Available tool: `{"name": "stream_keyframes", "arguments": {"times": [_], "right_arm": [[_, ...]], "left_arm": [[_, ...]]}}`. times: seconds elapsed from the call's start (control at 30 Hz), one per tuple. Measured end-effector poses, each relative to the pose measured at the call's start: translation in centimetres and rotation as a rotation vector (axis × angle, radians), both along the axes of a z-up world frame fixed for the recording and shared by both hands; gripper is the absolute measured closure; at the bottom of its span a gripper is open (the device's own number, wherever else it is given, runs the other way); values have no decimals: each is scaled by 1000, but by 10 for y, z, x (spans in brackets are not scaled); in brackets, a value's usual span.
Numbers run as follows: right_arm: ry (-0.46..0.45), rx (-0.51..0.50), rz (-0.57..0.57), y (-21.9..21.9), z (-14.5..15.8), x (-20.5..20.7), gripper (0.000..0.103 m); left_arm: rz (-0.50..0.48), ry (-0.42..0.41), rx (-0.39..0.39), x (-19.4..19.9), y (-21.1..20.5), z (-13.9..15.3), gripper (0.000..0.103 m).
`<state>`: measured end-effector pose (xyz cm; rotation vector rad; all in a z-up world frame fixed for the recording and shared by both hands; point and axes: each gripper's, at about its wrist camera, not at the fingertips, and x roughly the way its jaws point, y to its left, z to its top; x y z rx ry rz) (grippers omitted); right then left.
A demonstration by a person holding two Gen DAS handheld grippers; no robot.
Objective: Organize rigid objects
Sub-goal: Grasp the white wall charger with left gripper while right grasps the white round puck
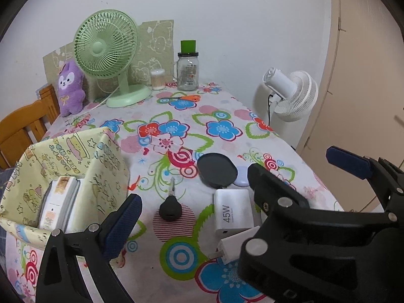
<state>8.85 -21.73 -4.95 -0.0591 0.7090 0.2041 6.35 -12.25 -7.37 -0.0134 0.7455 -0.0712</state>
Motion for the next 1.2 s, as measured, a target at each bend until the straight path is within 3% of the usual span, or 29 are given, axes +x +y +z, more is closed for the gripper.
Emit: {"name": "stream_keyframes", "arguments": {"times": [0.2,0.53,0.77,0.97,1.2], "right_arm": [[26,26,9,-4,-18,4,5],[51,-16,-24,-6,-46,9,5],[102,45,-75,-22,-59,13,13],[121,-11,-95,-26,-65,17,21],[162,-22,-94,-26,-76,23,26]], "left_arm": [[-14,16,-6,3,-2,-14,3],[-33,53,-6,6,-4,-41,5],[-52,37,-16,5,-9,-42,5],[-84,53,23,10,-21,-49,6],[-114,78,73,18,-33,-61,25]]}}
